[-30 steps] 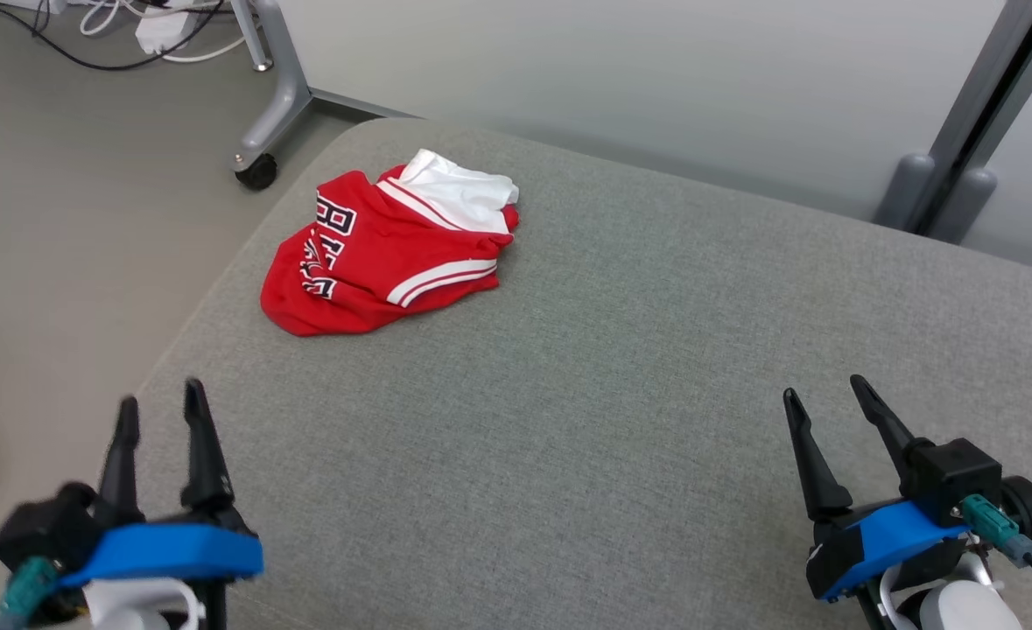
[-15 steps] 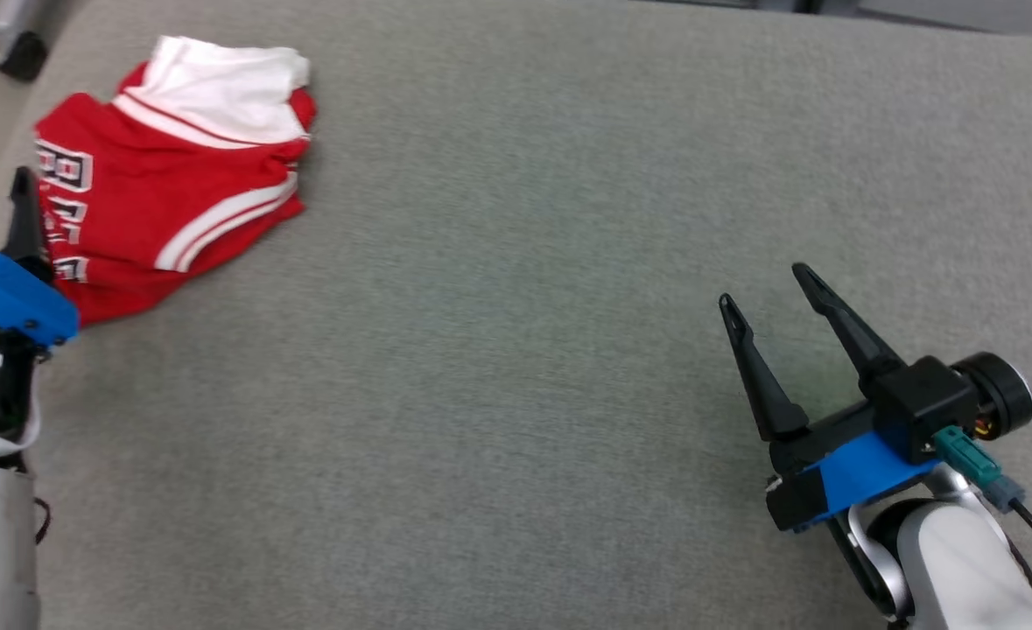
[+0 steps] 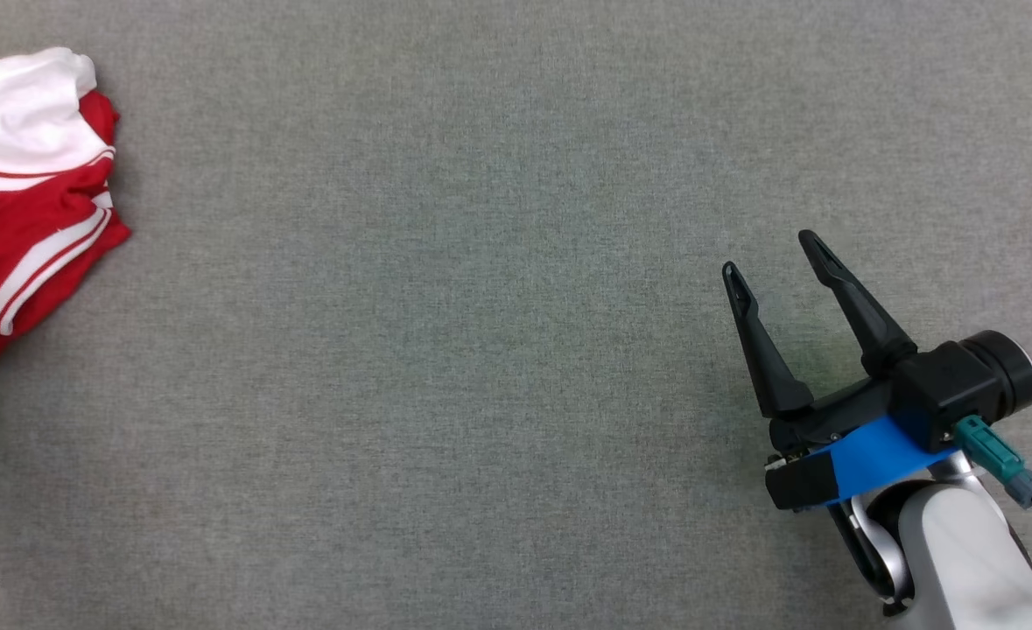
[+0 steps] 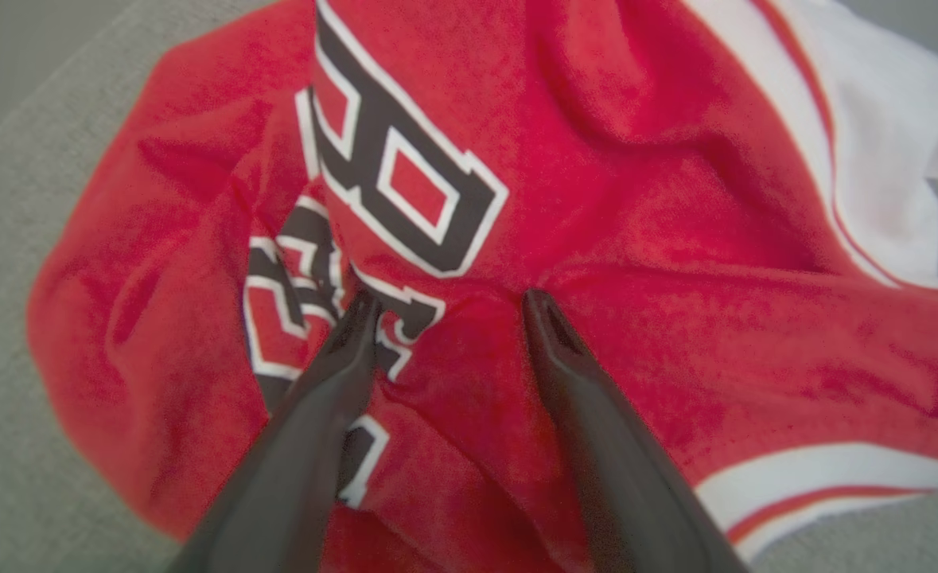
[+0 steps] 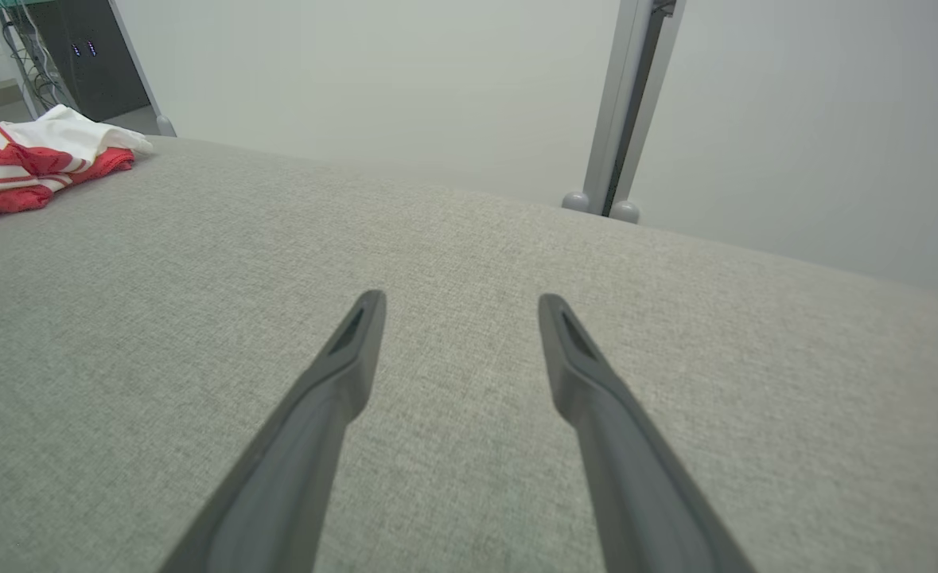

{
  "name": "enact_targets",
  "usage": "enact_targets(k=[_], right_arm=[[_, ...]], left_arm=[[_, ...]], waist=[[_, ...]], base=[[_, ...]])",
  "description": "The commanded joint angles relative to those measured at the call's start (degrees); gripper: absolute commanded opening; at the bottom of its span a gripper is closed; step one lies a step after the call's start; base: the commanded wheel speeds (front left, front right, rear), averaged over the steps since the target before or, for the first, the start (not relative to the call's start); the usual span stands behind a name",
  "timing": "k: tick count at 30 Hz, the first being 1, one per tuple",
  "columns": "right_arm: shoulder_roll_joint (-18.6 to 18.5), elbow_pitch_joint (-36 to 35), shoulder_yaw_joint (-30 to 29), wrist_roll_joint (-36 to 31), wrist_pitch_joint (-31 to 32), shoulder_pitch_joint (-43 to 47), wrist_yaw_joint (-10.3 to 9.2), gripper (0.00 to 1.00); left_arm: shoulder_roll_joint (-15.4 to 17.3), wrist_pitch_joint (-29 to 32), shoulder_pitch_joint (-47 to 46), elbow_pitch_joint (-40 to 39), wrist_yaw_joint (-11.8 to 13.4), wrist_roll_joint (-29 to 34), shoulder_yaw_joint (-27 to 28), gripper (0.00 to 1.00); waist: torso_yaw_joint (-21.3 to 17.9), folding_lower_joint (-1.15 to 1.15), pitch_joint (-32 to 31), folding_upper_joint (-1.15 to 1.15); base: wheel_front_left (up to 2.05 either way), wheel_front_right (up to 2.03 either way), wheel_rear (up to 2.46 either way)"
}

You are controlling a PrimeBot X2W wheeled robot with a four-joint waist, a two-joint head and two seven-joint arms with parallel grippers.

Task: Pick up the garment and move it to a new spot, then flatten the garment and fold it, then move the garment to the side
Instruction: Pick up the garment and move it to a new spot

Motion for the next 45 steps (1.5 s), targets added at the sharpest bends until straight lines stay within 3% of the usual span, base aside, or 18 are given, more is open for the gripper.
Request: enact_targets(k=[1,2,7,12,16,27,32,37,38,39,40,45], right_arm=[[0.4,0.3,-0.3,0.4,-0.5,0.6,0.01,1.0],[0.6,0.7,-0.4,0.4,-0.9,0.8,0.01,1.0],[1.6,2.5,-1.0,0.7,-1.8,1.9,0.01,1.0],[2.5,3.8,-1.3,0.9,-2.2,3.6,0.01,1.0],[3.2,4.0,-1.9,1.1,-2.2,5.2,0.01,1.0],[4.2,2.6,-2.0,1.6,-0.9,8.0,0.01,1.0],[4.7,2.4,-1.1,2.1,-1.1,7.0,0.01,1.0],[5.0,3.4,-0.3,2.6,-1.5,6.4,0.01,1.0],[5.1,3.5,-0.3,2.6,-1.7,6.3,0.01,1.0],[5.1,3.5,-0.3,2.6,-1.7,6.2,0.01,1.0],[5.2,3.8,-0.3,2.7,-1.8,6.1,0.01,1.0],[5.2,4.2,-1.0,2.5,-1.7,6.4,0.01,1.0]], left_arm=[[-1.2,1.1,2.6,0.9,-0.3,0.0,-0.9,0.05],[-1.1,0.4,3.0,-0.2,-0.3,0.5,-1.2,0.0],[1.6,-1.9,2.0,-6.9,-1.8,2.1,-1.8,0.0],[3.5,-0.6,0.4,-15.2,-4.6,3.7,-4.9,0.0],[3.2,2.1,-1.6,-22.9,-6.9,4.2,-8.2,0.0],[-5.8,10.2,-4.1,-39.8,-11.0,0.7,-22.6,0.0],[-8.7,9.4,-2.0,-37.6,-11.8,1.7,-29.6,0.0],[-10.6,4.4,1.5,-29.4,-12.2,5.1,-35.7,0.0],[-10.9,2.6,2.2,-27.3,-12.2,6.1,-36.8,0.09],[-11.2,1.0,3.1,-25.0,-12.3,7.0,-37.7,0.45],[-11.3,-0.5,3.9,-22.5,-12.2,8.1,-38.8,1.0],[-13.8,-9.8,6.6,-14.5,-11.0,9.1,-38.6,1.0]], waist=[[-0.7,-0.01,-1.4,0.0],[-0.7,-0.01,-2.4,0.0],[-0.1,-0.01,-8.3,0.0],[0.0,-0.01,-15.0,0.0],[-0.7,-0.01,-18.8,0.0],[-7.1,-0.01,-22.8,0.0],[-11.4,-0.01,-21.7,0.0],[-15.3,-0.01,-20.3,0.0],[-15.9,-0.01,-20.1,0.0],[-16.4,-0.01,-19.9,0.0],[-16.9,-0.01,-19.9,0.0],[-17.2,-0.01,-20.1,0.0]], base=[[0.0,0.0,0.0],[0.0,0.0,0.0],[0.0,0.0,0.0],[0.0,0.0,0.0],[0.0,0.0,0.0],[0.0,0.0,0.0],[0.0,0.0,0.0],[0.0,0.0,0.0],[0.0,0.0,0.0],[0.0,0.0,0.0],[0.0,0.0,0.0],[0.0,0.0,0.0]])
